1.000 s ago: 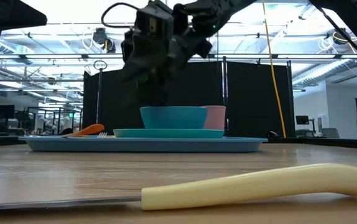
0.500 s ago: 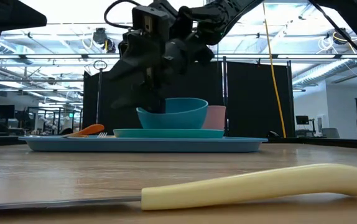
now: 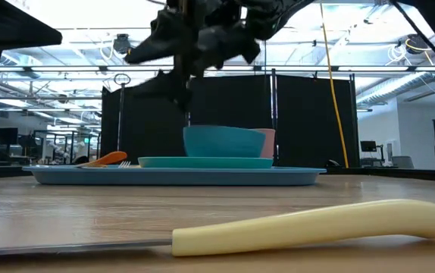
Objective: Set up tray
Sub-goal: Put the orange spoon on the yellow napkin to the right of the orange fork on the blue serving tray
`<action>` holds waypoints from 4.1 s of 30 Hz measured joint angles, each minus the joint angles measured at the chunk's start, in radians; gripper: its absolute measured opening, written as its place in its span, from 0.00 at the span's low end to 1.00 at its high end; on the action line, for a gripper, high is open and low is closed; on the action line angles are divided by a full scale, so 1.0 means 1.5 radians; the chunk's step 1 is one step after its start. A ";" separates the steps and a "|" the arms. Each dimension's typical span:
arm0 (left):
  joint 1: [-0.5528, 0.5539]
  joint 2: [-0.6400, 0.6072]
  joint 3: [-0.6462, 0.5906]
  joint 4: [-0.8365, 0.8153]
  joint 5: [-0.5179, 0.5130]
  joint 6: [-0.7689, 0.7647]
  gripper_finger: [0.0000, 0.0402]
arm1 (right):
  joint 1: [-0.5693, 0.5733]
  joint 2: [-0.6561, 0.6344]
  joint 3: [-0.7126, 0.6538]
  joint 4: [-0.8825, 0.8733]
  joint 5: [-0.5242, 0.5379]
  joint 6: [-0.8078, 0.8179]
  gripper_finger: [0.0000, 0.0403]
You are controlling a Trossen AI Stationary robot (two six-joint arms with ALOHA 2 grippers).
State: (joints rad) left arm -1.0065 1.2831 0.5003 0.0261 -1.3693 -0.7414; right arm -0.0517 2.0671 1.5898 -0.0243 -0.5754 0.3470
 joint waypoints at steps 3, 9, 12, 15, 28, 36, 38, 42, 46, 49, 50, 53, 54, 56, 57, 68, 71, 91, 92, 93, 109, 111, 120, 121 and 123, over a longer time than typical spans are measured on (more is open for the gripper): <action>0.005 0.000 0.000 0.001 -0.009 0.000 0.06 | -0.003 -0.023 0.003 -0.003 0.014 -0.034 0.56; 0.000 0.000 0.000 0.003 -0.102 -0.001 0.06 | -0.010 -0.022 0.027 -0.026 -0.001 -0.052 0.56; -0.004 0.000 0.000 0.003 -0.129 0.000 0.06 | -0.005 -0.005 0.028 -0.027 0.010 -0.055 0.56; -0.004 0.000 0.000 0.003 -0.131 0.002 0.06 | 0.017 0.016 0.028 -0.024 0.074 -0.089 0.56; -0.004 0.000 0.000 -0.001 -0.114 0.005 0.06 | 0.109 0.111 0.097 -0.067 0.350 -0.199 0.56; -0.004 0.000 0.000 -0.005 -0.092 0.004 0.06 | 0.165 0.127 0.109 -0.202 0.489 -0.399 0.56; -0.004 0.000 0.000 -0.006 -0.088 0.004 0.06 | 0.178 0.126 0.109 -0.192 0.531 -0.434 0.56; -0.004 0.000 0.000 -0.006 -0.087 0.003 0.06 | 0.184 0.126 0.109 -0.161 0.541 -0.461 0.56; -0.004 0.000 0.000 -0.006 -0.082 -0.002 0.06 | 0.182 0.126 0.109 -0.156 0.548 -0.474 0.56; -0.004 0.000 0.000 -0.006 -0.077 -0.004 0.06 | 0.182 0.126 0.101 -0.156 0.559 -0.485 0.54; -0.004 0.000 0.000 -0.006 -0.075 -0.004 0.06 | 0.182 0.126 0.099 -0.156 0.558 -0.489 0.53; -0.004 0.000 0.000 -0.006 -0.074 -0.004 0.06 | 0.184 0.126 0.093 -0.151 0.560 -0.501 0.48; -0.004 0.000 0.000 -0.006 -0.073 -0.004 0.06 | 0.184 0.126 0.090 -0.143 0.562 -0.503 0.47; -0.004 0.000 0.000 -0.006 -0.072 -0.004 0.06 | 0.186 0.126 0.084 -0.122 0.562 -0.504 0.43; -0.004 0.000 0.000 -0.006 -0.072 -0.005 0.06 | 0.186 0.126 0.083 -0.118 0.561 -0.505 0.42; -0.004 0.000 0.000 -0.005 -0.070 -0.006 0.06 | 0.190 0.126 0.083 -0.111 0.561 -0.519 0.27; -0.004 0.000 0.000 -0.005 -0.069 -0.006 0.06 | 0.190 0.126 0.083 -0.111 0.561 -0.519 0.24; -0.004 0.000 0.000 -0.005 -0.068 -0.004 0.06 | 0.195 0.126 0.076 -0.102 0.605 -0.517 0.01; -0.004 0.000 0.000 -0.005 -0.068 -0.004 0.06 | 0.198 0.126 0.076 -0.101 0.623 -0.520 0.01; -0.004 0.000 0.000 -0.005 -0.068 -0.005 0.06 | 0.201 0.126 0.076 -0.101 0.640 -0.523 0.01; 0.058 0.000 0.000 -0.003 0.032 -0.092 0.06 | 0.260 0.126 0.076 -0.086 0.854 -0.637 0.00; 0.068 0.000 0.000 0.004 0.054 -0.102 0.06 | 0.266 0.126 0.076 -0.087 0.879 -0.659 0.00; 0.087 -0.002 0.000 0.116 0.087 -0.040 0.06 | 0.290 0.114 0.075 -0.077 0.937 -0.717 0.00; 0.087 -0.002 0.000 0.139 0.087 -0.025 0.06 | 0.292 0.113 0.075 -0.077 0.944 -0.726 0.00; 0.086 -0.002 0.000 0.182 0.087 0.009 0.06 | 0.295 0.112 0.075 -0.077 0.953 -0.738 0.00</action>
State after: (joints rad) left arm -0.8777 1.2800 0.5003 0.2988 -1.2392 -0.7272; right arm 0.3914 2.2356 1.7023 -0.1392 0.8544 -0.7604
